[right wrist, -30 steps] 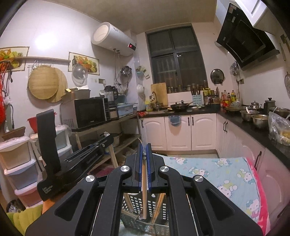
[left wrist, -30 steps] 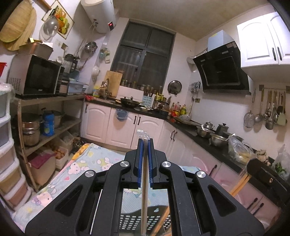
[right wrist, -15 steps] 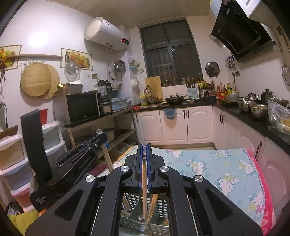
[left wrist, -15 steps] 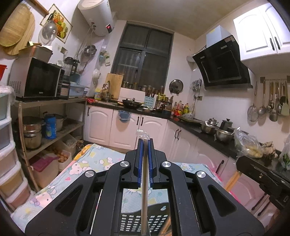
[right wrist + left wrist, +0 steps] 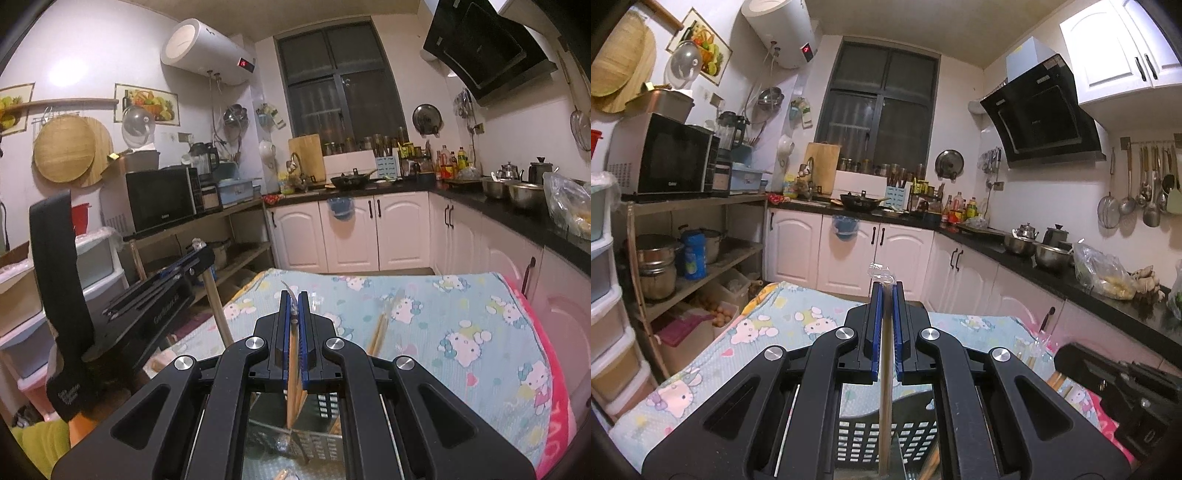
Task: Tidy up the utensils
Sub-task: 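Lower the chopsticks into the holder slots and open both tools, then withdraw both tools from the holder toward the last wrapped chopsticks on the cloth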
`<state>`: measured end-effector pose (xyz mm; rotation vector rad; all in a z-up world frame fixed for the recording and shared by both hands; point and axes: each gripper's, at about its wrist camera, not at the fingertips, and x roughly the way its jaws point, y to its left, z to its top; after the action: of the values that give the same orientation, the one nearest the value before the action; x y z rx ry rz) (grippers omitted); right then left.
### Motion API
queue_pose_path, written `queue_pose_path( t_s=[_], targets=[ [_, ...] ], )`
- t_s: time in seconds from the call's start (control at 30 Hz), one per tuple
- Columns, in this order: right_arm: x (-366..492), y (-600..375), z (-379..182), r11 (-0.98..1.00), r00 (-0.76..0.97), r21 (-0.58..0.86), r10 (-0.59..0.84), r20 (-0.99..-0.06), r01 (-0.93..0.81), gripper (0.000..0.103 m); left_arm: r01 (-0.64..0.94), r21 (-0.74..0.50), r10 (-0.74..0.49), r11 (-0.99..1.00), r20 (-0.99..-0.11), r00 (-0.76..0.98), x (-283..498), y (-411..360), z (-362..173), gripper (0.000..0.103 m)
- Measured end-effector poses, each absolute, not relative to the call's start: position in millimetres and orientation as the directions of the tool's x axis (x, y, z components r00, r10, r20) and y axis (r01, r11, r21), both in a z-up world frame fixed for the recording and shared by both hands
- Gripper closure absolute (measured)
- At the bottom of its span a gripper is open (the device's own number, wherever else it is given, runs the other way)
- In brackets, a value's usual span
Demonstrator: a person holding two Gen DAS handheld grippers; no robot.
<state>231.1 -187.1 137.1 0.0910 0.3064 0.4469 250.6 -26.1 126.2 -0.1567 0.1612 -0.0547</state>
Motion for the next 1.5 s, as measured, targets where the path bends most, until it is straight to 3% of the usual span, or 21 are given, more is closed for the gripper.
queue_pose_path(
  t_s=[0.57, 0.77, 0.87, 0.93, 1.07, 1.5],
  targets=[
    [221, -199, 106, 0.895, 0.828, 0.2, 0.445, -0.341, -0.399, 0.098, 0.066, -0.165, -0.103, 0.984, -0.229, 0.968, 250, -23, 110, 0.102],
    [217, -197, 102, 0.896, 0.82, 0.197, 0.443, -0.362, -0.397, 0.09, 0.073, -0.168, -0.116, 0.983, -0.263, 0.958, 250, -22, 105, 0.102],
    [216, -198, 99, 0.898, 0.82, 0.205, 0.439, -0.368, -0.389, 0.084, 0.076, -0.171, -0.122, 0.982, -0.279, 0.953, 250, -23, 103, 0.097],
    [215, -200, 98, 0.898, 0.818, 0.214, 0.439, -0.372, -0.385, 0.08, 0.079, -0.174, -0.127, 0.982, -0.287, 0.949, 248, -21, 101, 0.087],
    [212, -204, 97, 0.899, 0.816, 0.217, 0.437, -0.377, -0.381, 0.076, 0.085, -0.174, -0.135, 0.981, -0.298, 0.945, 246, -19, 102, 0.086],
    [200, -212, 93, 0.904, 0.816, 0.225, 0.426, -0.392, -0.364, 0.063, 0.11, -0.189, -0.168, 0.976, -0.32, 0.933, 229, -17, 102, 0.058]
  ],
)
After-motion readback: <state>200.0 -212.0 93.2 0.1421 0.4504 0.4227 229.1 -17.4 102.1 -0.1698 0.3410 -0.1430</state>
